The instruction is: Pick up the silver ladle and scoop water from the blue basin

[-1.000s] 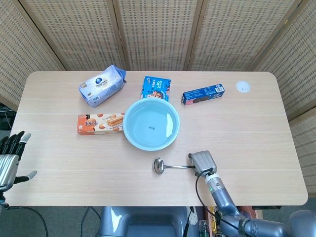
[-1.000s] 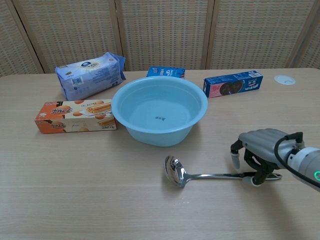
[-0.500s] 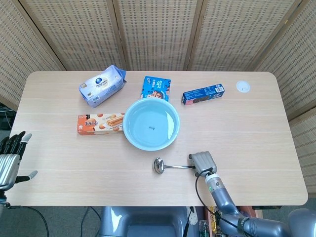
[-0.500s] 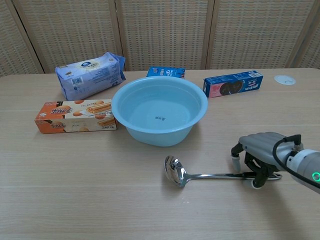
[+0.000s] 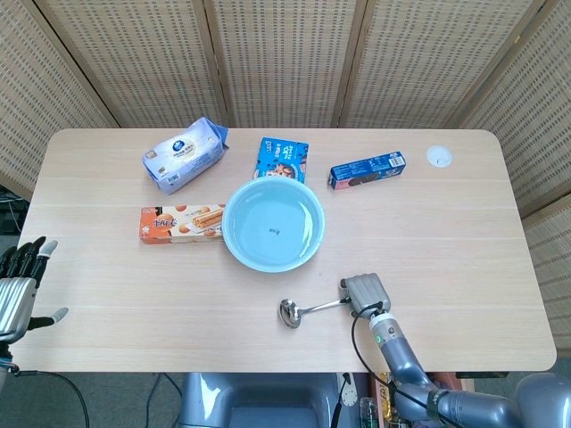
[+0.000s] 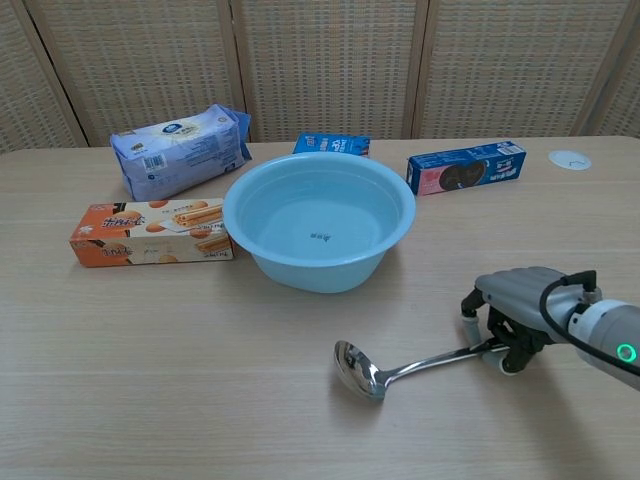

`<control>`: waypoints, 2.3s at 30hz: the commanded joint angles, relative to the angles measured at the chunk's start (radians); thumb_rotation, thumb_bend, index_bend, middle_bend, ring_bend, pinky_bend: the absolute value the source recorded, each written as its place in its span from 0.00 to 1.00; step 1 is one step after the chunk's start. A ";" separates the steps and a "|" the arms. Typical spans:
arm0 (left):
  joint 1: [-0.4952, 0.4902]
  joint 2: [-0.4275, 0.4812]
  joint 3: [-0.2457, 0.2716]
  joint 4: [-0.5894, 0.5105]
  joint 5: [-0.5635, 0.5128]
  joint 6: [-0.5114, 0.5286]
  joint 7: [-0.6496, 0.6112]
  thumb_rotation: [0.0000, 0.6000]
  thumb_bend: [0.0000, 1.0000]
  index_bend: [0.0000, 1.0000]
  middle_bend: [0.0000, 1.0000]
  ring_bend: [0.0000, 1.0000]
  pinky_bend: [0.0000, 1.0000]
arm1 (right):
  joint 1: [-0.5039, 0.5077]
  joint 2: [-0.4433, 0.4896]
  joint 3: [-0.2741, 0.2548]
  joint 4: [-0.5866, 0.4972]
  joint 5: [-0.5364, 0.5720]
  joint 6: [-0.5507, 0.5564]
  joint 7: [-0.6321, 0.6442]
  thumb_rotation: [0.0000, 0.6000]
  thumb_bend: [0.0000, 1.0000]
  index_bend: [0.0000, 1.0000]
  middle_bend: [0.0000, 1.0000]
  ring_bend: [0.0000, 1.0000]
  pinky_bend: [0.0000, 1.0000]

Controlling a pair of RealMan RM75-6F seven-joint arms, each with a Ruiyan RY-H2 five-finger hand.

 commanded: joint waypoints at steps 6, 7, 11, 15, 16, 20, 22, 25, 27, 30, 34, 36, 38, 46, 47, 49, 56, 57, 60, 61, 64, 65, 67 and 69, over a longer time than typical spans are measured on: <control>-0.002 -0.002 0.002 0.002 -0.001 -0.002 0.003 1.00 0.00 0.00 0.00 0.00 0.00 | -0.015 0.053 0.002 -0.053 -0.045 0.028 0.065 1.00 0.77 0.66 0.85 0.78 1.00; -0.003 -0.002 0.001 0.002 -0.001 -0.003 0.004 1.00 0.00 0.00 0.00 0.00 0.00 | -0.017 0.064 0.003 -0.063 -0.052 0.030 0.075 1.00 0.78 0.67 0.85 0.78 1.00; -0.003 -0.003 0.002 0.002 0.000 -0.003 0.003 1.00 0.00 0.00 0.00 0.00 0.00 | -0.021 0.104 0.010 -0.102 -0.067 0.037 0.101 1.00 0.82 0.68 0.86 0.79 1.00; -0.003 -0.002 0.002 0.001 0.000 -0.001 0.000 1.00 0.00 0.00 0.00 0.00 0.00 | -0.025 0.155 0.019 -0.157 -0.079 0.046 0.127 1.00 0.83 0.69 0.86 0.79 1.00; -0.003 -0.001 0.002 0.001 0.001 -0.001 -0.001 1.00 0.00 0.00 0.00 0.00 0.00 | -0.027 0.168 0.020 -0.171 -0.081 0.047 0.134 1.00 0.83 0.69 0.86 0.79 1.00; -0.003 -0.001 0.003 0.001 0.001 -0.001 -0.002 1.00 0.00 0.00 0.00 0.00 0.00 | -0.031 0.226 0.024 -0.234 -0.095 0.052 0.157 1.00 0.83 0.69 0.86 0.79 1.00; -0.004 -0.001 0.002 0.001 0.000 -0.002 -0.001 1.00 0.00 0.00 0.00 0.00 0.00 | -0.032 0.250 0.024 -0.262 -0.099 0.056 0.160 1.00 0.83 0.69 0.86 0.79 1.00; -0.006 -0.002 0.001 0.002 -0.004 -0.005 0.000 1.00 0.00 0.00 0.00 0.00 0.00 | -0.032 0.288 0.028 -0.316 -0.109 0.069 0.160 1.00 0.84 0.69 0.87 0.79 1.00; -0.008 -0.001 -0.001 0.002 -0.008 -0.007 -0.001 1.00 0.00 0.00 0.00 0.00 0.00 | -0.027 0.315 0.031 -0.355 -0.111 0.077 0.148 1.00 0.84 0.69 0.87 0.79 1.00; -0.010 0.000 -0.004 0.003 -0.015 -0.011 -0.005 1.00 0.00 0.00 0.00 0.00 0.00 | -0.015 0.342 0.040 -0.403 -0.105 0.092 0.116 1.00 0.84 0.69 0.87 0.79 1.00; -0.014 0.002 -0.007 0.006 -0.023 -0.018 -0.010 1.00 0.00 0.00 0.00 0.00 0.00 | 0.017 0.362 0.071 -0.450 -0.065 0.106 0.065 1.00 0.84 0.69 0.87 0.79 1.00; -0.017 0.001 -0.008 0.010 -0.026 -0.024 -0.017 1.00 0.00 0.00 0.00 0.00 0.00 | 0.052 0.368 0.110 -0.462 -0.017 0.114 0.023 1.00 0.84 0.69 0.87 0.79 1.00; -0.019 -0.001 -0.008 0.015 -0.027 -0.029 -0.023 1.00 0.00 0.00 0.00 0.00 0.00 | 0.086 0.368 0.135 -0.462 0.035 0.122 -0.023 1.00 0.84 0.69 0.87 0.79 1.00; -0.027 -0.013 -0.017 0.027 -0.035 -0.028 -0.012 1.00 0.00 0.00 0.00 0.00 0.00 | 0.245 0.297 0.208 -0.352 0.215 0.179 -0.243 1.00 0.84 0.69 0.87 0.79 1.00; -0.028 -0.015 -0.019 0.028 -0.040 -0.029 -0.013 1.00 0.00 0.00 0.00 0.00 0.00 | 0.276 0.278 0.219 -0.329 0.241 0.190 -0.282 1.00 0.84 0.69 0.87 0.79 1.00; -0.031 -0.017 -0.022 0.029 -0.050 -0.035 -0.014 1.00 0.00 0.00 0.00 0.00 0.00 | 0.321 0.249 0.233 -0.296 0.278 0.208 -0.338 1.00 0.84 0.69 0.87 0.79 1.00; -0.050 -0.019 -0.030 0.037 -0.085 -0.076 -0.019 1.00 0.00 0.00 0.00 0.00 0.00 | 0.465 0.140 0.244 -0.181 0.322 0.283 -0.527 1.00 0.84 0.69 0.87 0.79 1.00; -0.052 -0.020 -0.031 0.040 -0.090 -0.080 -0.018 1.00 0.00 0.00 0.00 0.00 0.00 | 0.481 0.128 0.245 -0.165 0.330 0.288 -0.549 1.00 0.84 0.69 0.87 0.79 1.00; -0.061 -0.025 -0.035 0.051 -0.100 -0.092 -0.019 1.00 0.00 0.00 0.00 0.00 0.00 | 0.533 0.081 0.243 -0.096 0.362 0.305 -0.628 1.00 0.84 0.69 0.87 0.79 1.00; -0.064 -0.026 -0.037 0.055 -0.102 -0.094 -0.021 1.00 0.00 0.00 0.00 0.00 0.00 | 0.553 0.059 0.240 -0.060 0.380 0.307 -0.661 1.00 0.84 0.69 0.87 0.79 1.00; -0.066 -0.026 -0.040 0.061 -0.108 -0.097 -0.030 1.00 0.00 0.00 0.00 0.00 0.00 | 0.585 0.008 0.240 0.018 0.408 0.310 -0.700 1.00 0.84 0.69 0.87 0.79 1.00; -0.067 -0.025 -0.042 0.063 -0.114 -0.099 -0.033 1.00 0.00 0.00 0.00 0.00 0.00 | 0.594 -0.010 0.236 0.048 0.408 0.310 -0.709 1.00 0.84 0.69 0.87 0.80 1.00; -0.068 -0.024 -0.043 0.064 -0.121 -0.104 -0.038 1.00 0.00 0.00 0.00 0.00 0.00 | 0.606 -0.038 0.229 0.094 0.401 0.309 -0.713 1.00 0.84 0.69 0.87 0.80 1.00; -0.071 -0.022 -0.044 0.065 -0.127 -0.110 -0.043 1.00 0.00 0.00 0.00 0.00 0.00 | 0.616 -0.066 0.216 0.143 0.384 0.310 -0.719 1.00 0.84 0.69 0.87 0.80 1.00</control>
